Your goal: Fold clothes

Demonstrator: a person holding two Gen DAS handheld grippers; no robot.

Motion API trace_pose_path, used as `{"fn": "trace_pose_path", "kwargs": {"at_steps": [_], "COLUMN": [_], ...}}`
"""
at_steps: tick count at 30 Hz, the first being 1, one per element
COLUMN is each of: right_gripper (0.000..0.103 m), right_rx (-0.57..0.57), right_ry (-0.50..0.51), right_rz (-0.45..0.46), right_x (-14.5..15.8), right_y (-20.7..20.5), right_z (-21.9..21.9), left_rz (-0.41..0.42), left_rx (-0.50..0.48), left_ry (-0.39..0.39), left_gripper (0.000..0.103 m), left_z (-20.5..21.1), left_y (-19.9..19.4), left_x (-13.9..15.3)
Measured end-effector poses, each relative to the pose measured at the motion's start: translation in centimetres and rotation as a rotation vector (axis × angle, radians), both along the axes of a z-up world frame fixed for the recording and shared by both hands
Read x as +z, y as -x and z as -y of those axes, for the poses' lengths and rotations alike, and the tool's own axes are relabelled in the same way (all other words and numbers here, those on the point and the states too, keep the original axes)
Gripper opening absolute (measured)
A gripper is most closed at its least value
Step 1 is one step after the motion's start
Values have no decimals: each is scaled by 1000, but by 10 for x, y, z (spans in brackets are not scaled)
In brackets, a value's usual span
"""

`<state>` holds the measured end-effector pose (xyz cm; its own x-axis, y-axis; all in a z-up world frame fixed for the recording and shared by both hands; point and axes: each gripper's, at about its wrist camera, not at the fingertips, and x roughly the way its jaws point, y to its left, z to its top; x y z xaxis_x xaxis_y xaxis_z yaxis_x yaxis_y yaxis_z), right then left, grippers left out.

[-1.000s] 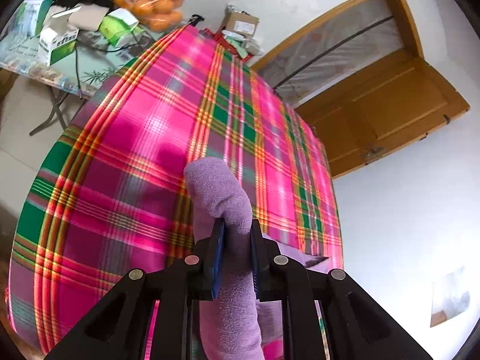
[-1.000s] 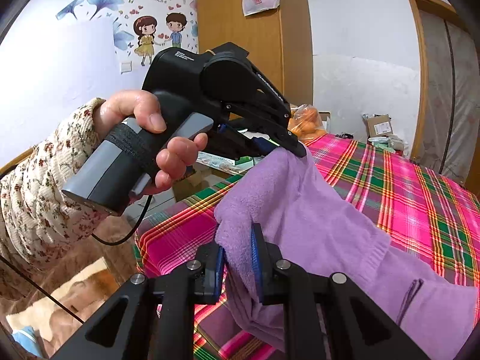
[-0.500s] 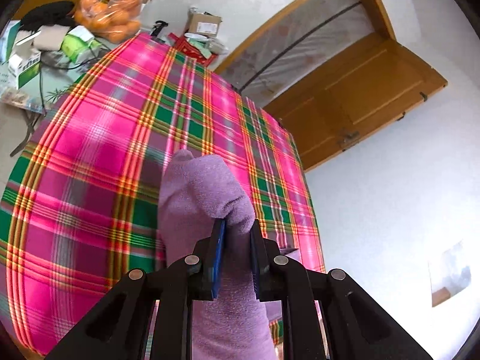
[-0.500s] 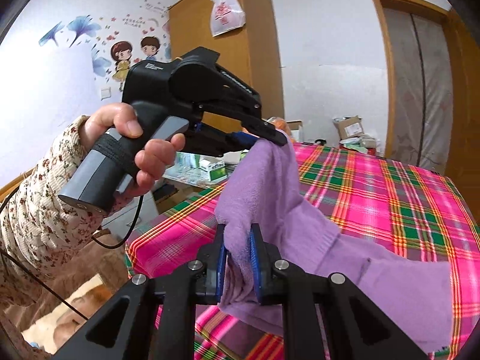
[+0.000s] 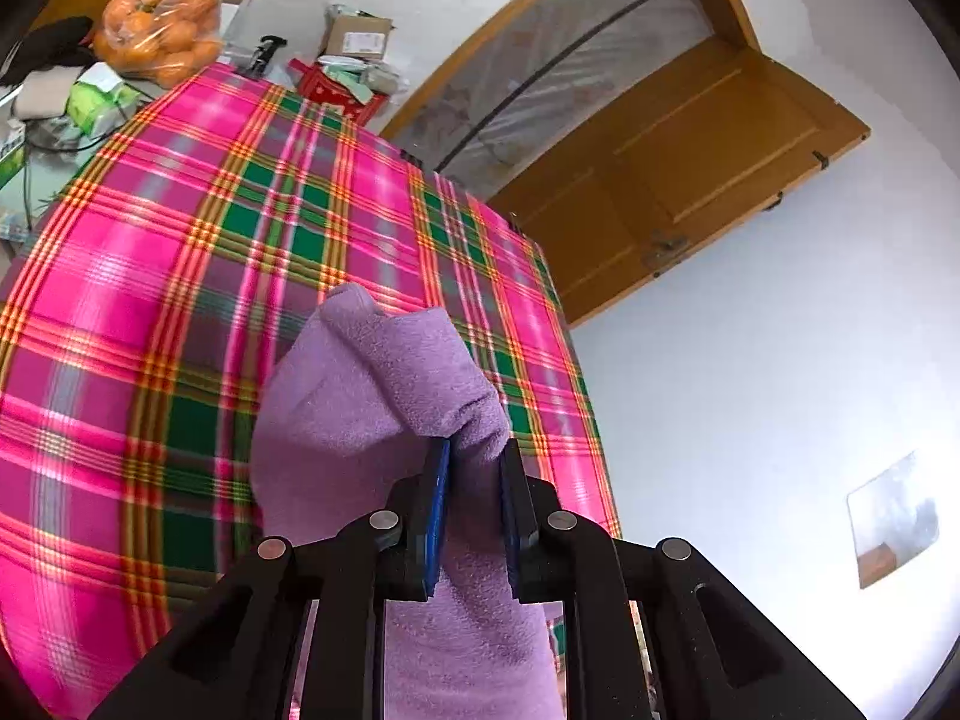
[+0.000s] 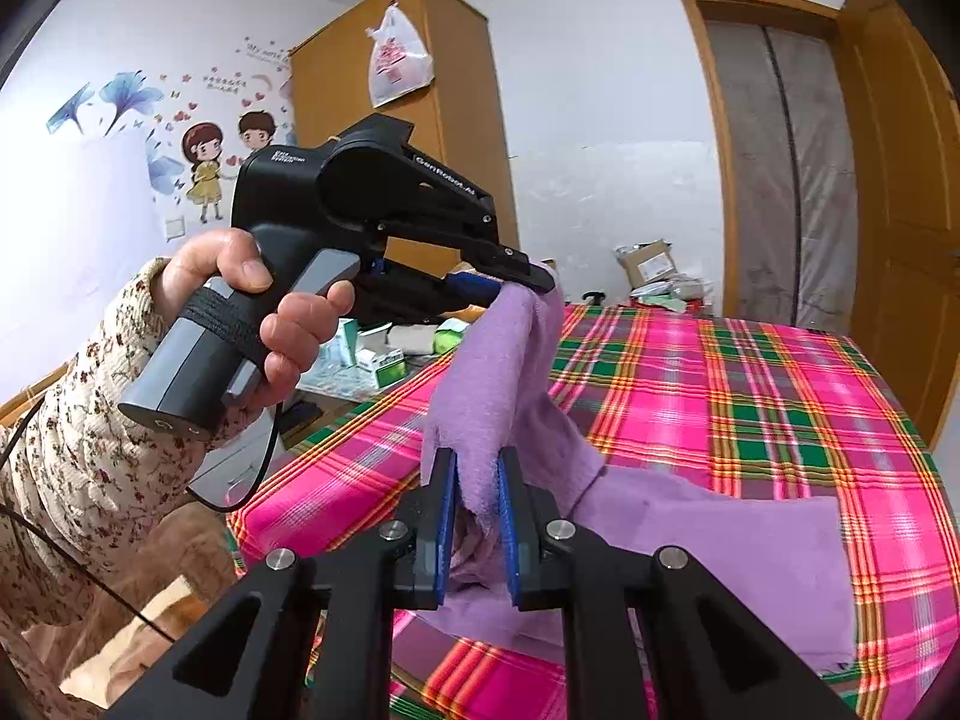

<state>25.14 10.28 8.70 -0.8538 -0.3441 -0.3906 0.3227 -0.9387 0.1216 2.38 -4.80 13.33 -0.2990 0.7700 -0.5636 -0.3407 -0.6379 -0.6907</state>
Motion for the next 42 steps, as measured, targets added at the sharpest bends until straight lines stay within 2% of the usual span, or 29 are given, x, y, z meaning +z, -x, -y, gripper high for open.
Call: {"fn": "trace_pose_path", "kwargs": {"at_steps": [3,7,11,17,22,26,28,32,36,42], "right_gripper": [10,1,1,1,2,11,14,34,41,45], "right_rx": [-30,-84,-140,-165,-117,-67,-45,-10,31,57], "right_ry": [7,15,33,87,117,146,165,211,282,361], "right_rz": [-6,-14,-1,112,193,252,281,311,378,475], "right_x": [2,3,3,-21,-40,-53,-58,-65,-75,-92], "right_y": [-5,-13,-15,0,21,45,57,76,99,128], "right_z": [-12,-29,-49,-72,-74,-72,-70,-71,-73,-78], "left_rz": [7,18,28,84,112,113,115,121,143,214], "left_rx": [-18,-49,-100,-104,-64,-23,-3,35,63,92], "left_ry": [-3,-10,-3,30,47,56,61,71,65,24], "left_gripper": [16,13,13,13,13,13,17,17,28,28], "left_z": [-12,-33,-57,-68,-45,-20,-9,11,31,53], "left_y": [-1,-3,-5,-3,-8,-13,-15,-22,-26,-26], "left_x": [1,1,-1,-24,-45,-58,-64,-73,-87,-113]}}
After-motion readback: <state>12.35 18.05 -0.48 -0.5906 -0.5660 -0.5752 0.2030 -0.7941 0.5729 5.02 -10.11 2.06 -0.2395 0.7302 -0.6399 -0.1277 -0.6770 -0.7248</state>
